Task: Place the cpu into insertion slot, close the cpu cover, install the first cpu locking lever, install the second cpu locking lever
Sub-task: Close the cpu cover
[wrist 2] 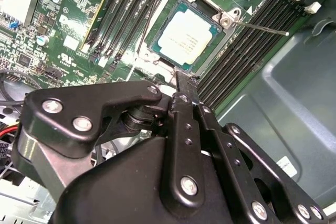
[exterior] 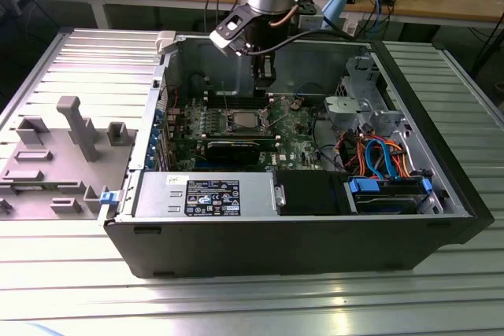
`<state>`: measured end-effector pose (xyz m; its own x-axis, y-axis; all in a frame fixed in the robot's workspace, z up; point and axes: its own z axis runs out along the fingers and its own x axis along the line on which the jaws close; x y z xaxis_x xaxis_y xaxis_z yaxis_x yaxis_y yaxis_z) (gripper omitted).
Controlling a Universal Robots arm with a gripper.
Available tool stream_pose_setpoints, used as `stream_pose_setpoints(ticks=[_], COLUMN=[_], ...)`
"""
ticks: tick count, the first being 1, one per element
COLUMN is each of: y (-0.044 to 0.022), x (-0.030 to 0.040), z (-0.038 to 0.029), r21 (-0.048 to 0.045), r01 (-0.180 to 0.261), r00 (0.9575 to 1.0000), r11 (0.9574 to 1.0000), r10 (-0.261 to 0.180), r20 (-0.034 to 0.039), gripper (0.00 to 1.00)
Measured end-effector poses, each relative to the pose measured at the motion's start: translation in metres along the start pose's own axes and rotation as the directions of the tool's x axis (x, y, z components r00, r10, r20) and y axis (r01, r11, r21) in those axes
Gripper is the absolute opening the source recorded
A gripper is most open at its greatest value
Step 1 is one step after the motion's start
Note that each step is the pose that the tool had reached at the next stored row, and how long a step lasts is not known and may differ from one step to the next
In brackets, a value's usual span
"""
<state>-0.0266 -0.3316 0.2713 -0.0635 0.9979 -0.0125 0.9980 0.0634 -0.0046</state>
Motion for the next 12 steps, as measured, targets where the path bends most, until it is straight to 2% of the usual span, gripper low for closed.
stream_pose_setpoints(ticks=[6, 12], y=[0.0011, 0.0048], x=[-0.0001, -0.0003], z=[0.0, 0.0], r21=[0.0, 0.0], r01=[0.0, 0.0], r00=[1.0, 1.0], r11=[1.0, 1.0], r10=[0.0, 0.0], r20=[0.0002, 0.0002], gripper=[0.11, 0.11])
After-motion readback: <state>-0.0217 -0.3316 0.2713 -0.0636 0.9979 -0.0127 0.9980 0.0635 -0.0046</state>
